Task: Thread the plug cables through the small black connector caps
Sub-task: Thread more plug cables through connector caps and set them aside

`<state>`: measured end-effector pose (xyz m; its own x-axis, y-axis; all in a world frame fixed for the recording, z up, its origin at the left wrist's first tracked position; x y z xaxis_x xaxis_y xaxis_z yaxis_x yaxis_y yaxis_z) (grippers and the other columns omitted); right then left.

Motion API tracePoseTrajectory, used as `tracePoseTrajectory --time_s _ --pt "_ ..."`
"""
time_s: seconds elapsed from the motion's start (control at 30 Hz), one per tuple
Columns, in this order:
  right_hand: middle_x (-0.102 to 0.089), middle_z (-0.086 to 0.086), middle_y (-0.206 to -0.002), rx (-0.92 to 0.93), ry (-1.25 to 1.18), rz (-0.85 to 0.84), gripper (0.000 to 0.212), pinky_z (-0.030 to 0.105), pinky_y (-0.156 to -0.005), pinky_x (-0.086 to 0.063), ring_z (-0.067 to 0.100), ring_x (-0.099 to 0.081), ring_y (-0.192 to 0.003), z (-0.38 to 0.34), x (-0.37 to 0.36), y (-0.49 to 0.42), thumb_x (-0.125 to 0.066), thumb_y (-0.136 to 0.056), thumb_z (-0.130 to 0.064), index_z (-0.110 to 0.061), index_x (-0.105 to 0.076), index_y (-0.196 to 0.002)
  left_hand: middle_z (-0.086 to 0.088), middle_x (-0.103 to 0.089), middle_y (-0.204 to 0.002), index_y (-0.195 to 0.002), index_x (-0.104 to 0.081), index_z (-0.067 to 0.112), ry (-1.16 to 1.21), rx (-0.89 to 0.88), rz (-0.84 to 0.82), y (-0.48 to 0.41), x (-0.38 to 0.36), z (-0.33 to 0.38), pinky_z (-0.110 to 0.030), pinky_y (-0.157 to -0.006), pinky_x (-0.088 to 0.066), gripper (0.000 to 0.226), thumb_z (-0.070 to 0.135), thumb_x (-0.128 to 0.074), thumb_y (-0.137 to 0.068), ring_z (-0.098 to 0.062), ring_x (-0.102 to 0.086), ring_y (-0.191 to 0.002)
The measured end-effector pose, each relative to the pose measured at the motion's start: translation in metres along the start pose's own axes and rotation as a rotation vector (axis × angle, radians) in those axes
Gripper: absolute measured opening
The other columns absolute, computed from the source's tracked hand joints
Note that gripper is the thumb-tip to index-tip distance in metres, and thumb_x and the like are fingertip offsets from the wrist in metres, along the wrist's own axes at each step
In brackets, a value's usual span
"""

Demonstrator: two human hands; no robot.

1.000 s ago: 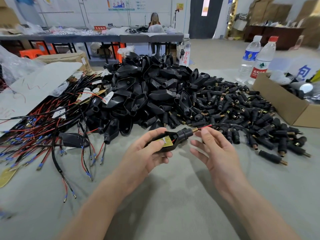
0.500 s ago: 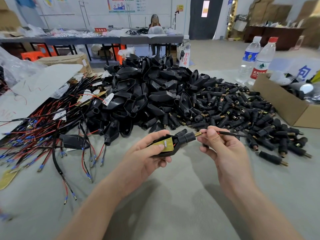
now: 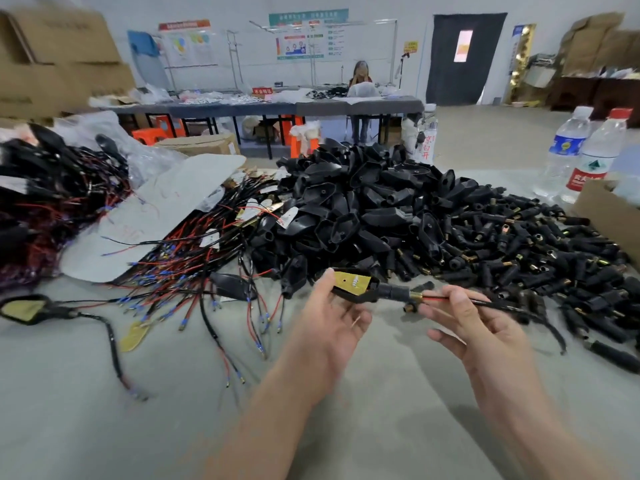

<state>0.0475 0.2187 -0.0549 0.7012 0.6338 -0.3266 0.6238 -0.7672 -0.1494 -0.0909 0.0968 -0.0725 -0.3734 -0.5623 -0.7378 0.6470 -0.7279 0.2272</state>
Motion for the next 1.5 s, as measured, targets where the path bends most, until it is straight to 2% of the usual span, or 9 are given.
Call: tracePoseTrajectory --time_s 0.17,0.53,0.77,0.9,0.97,1.13,1.3,1.4,1.5 --pt "-0.075 0.008 -0.113 -0.115 -0.010 -0.190 0.040 0.025 -0.078 -0.059 0.025 -0.072 -0.106 0.032 -0.077 0.026 -0.067 -0.081 -0.046 -0.019 -0.077 -0.108 -0.008 -0.073 -0.095 -0.114 -0.066 0.001 -0.148 -0.124 -0.049 0.031 0.020 0.009 -0.029 -0.071 -0.053 0.035 0.028 -0.059 -0.094 -0.014 -0.066 -0.079" --pt "-0.077 0.008 -0.088 -0.462 -0.431 -0.194 0.019 0.025 -0.052 -0.058 0.017 -0.074 -0.069 0.067 -0.190 0.073 -0.058 -0.093 -0.027 -0.018 -0.074 -0.093 0.005 -0.058 -0.062 -0.081 -0.056 0.016 -0.208 -0.674 0.553 0.093 0.131 0.194 -0.017 -0.038 -0.035 0.024 0.026 -0.056 -0.102 -0.003 -0.041 -0.039" --pt "-0.078 0.010 -0.099 -0.758 -0.291 -0.391 0.033 0.027 -0.056 -0.059 0.018 -0.073 -0.069 0.094 -0.263 0.087 -0.050 -0.104 -0.030 0.000 -0.062 -0.112 -0.001 -0.046 -0.067 -0.073 -0.049 0.013 -0.163 -0.683 0.825 0.095 0.201 0.295 -0.014 -0.031 -0.027 0.031 0.024 -0.060 -0.100 -0.001 -0.033 -0.031" --pt "-0.077 0.012 -0.099 -0.766 -0.169 -0.451 0.020 0.030 -0.062 -0.061 0.020 -0.071 -0.071 0.094 -0.251 0.084 -0.054 -0.101 -0.018 -0.002 -0.062 -0.108 -0.019 -0.062 -0.113 -0.106 -0.061 0.000 -0.311 -0.615 1.211 0.112 0.243 0.310 -0.033 -0.070 -0.058 0.029 0.027 -0.056 -0.095 -0.029 -0.067 -0.082" --pt "-0.078 0.012 -0.097 -0.657 -0.126 -0.408 0.018 0.030 -0.059 -0.060 0.021 -0.072 -0.070 0.090 -0.230 0.073 -0.056 -0.100 -0.016 -0.008 -0.062 -0.114 -0.024 -0.046 -0.139 -0.135 -0.051 0.004 -0.443 -0.590 1.370 0.121 0.245 0.309 -0.040 -0.093 -0.047 0.048 0.028 -0.053 -0.094 -0.036 -0.058 -0.107" --pt "-0.076 0.013 -0.087 -0.347 0.045 -0.261 0.024 0.029 -0.058 -0.055 0.027 -0.068 -0.069 0.066 -0.169 0.032 -0.047 -0.100 -0.003 -0.014 -0.063 -0.115 -0.013 -0.038 -0.136 -0.134 -0.047 0.014 -0.811 -0.819 1.137 0.096 0.187 0.282 -0.035 -0.087 -0.043 0.039 0.020 -0.051 -0.095 -0.030 -0.055 -0.102" --pt "-0.072 0.008 -0.079 -0.233 0.134 -0.215 0.028 0.029 -0.055 -0.054 0.022 -0.064 -0.064 0.061 -0.124 0.006 -0.043 -0.100 0.000 -0.013 -0.064 -0.113 0.003 -0.040 -0.118 -0.119 -0.047 0.031 -1.088 -0.828 0.737 0.051 0.122 0.197 -0.010 -0.066 -0.039 0.025 0.019 -0.050 -0.098 0.014 -0.054 -0.075" --pt "-0.072 0.008 -0.078 -0.201 0.151 -0.207 0.028 0.029 -0.055 -0.053 0.021 -0.063 -0.064 0.059 -0.112 -0.004 -0.042 -0.100 -0.001 -0.015 -0.064 -0.112 0.000 -0.044 -0.116 -0.121 -0.053 0.024 -1.313 -0.790 0.566 0.027 0.094 0.144 -0.006 -0.074 -0.041 0.025 0.015 -0.052 -0.098 0.004 -0.057 -0.082" --pt "-0.072 0.008 -0.078 -0.200 0.111 -0.220 0.028 0.030 -0.056 -0.055 0.021 -0.064 -0.063 0.062 -0.106 -0.010 -0.042 -0.100 -0.001 -0.014 -0.063 -0.112 -0.003 -0.050 -0.121 -0.125 -0.057 0.019 -1.544 -0.699 0.512 0.003 0.085 0.109 -0.032 -0.099 -0.041 0.029 0.020 -0.056 -0.096 -0.017 -0.054 -0.105"
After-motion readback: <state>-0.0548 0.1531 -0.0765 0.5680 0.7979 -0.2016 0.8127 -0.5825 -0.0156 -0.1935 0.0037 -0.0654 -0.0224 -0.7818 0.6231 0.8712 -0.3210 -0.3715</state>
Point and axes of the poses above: each hand's wrist, its own y-axis away from the middle knuckle, its own x-axis out of the back of the hand, z = x × y, the point moved 8 cm from there along -y, towards the middle knuckle
